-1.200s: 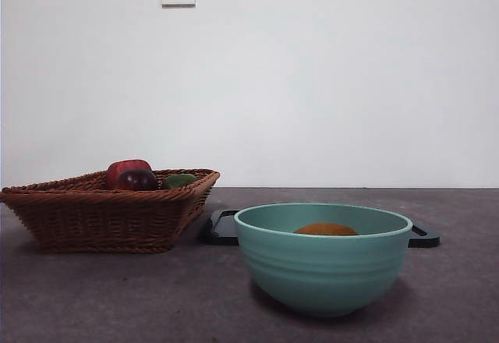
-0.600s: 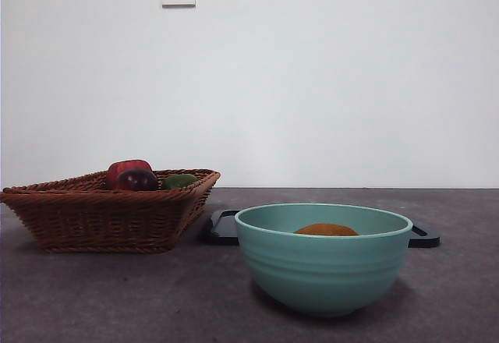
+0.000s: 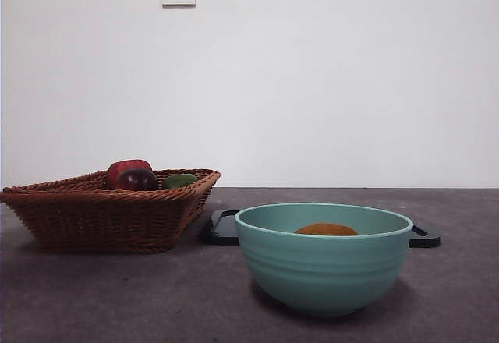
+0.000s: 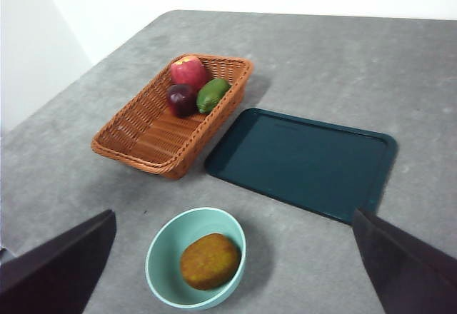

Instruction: Pick up the wifruite, put it on the bowl, pick up the plate, put it on desk

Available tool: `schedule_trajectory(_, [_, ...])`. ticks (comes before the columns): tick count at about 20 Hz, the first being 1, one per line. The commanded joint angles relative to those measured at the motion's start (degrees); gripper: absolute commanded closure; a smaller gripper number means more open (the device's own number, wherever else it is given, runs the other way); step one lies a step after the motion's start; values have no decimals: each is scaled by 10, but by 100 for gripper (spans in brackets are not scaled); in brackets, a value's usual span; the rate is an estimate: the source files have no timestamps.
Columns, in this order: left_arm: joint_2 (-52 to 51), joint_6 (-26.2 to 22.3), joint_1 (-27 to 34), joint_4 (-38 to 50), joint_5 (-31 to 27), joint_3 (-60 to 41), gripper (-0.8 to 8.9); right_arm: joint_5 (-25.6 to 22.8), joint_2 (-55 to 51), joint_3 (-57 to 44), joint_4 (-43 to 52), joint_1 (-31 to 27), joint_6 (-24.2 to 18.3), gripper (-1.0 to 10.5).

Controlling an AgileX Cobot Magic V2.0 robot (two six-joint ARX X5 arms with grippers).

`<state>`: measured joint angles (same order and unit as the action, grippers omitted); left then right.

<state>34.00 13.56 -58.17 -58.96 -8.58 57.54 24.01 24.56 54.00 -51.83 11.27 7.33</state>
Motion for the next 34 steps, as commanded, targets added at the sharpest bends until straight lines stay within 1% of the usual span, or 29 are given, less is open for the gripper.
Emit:
schedule_trajectory(1, [-23,10,-6,4,25,6,216,0,2,11,3,3,12,295])
schedule_trajectory(3, [-50,10,-6,-8,37,6,216,0,5,11,3,3,17,295])
schedule_trajectory(6, [-80,4,-6,-28,37,6,216,3,19,11,0,3,39,296])
schedule_trajectory(8, [-97,2,-6,-34,51,6,220,17,43,11,-14,3,40,296])
schedule_trajectory(11, [-110,2,-6,-30,85,6,220,57,107,11,-27,6,40,297])
schedule_trajectory(13, [-112,0,-6,-28,85,6,220,70,151,11,-26,19,42,297])
schedule_trajectory(16, [-112,0,-6,-28,85,6,220,71,220,12,-24,51,44,297])
schedule_trajectory(18, [-112,0,-6,-27,85,6,220,69,268,12,-17,75,54,297])
schedule_trajectory(20, [-112,0,-6,-27,85,6,220,50,314,12,-9,100,62,297])
schedule_trajectory(22, [-112,0,-6,-27,85,7,220,17,359,12,-9,125,75,301])
schedule_trajectory(24, [-112,0,-6,-28,86,6,220,-3,402,12,-9,145,82,305])
schedule_trajectory(28, [-112,0,-6,-28,85,6,220,-76,479,12,-8,180,102,306])
schedule_trajectory(32, [-112,0,-6,-28,85,6,220,-103,542,12,3,196,117,318])
schedule_trajectory(34, [-112,0,-6,-28,85,6,220,-110,569,12,15,199,118,376])
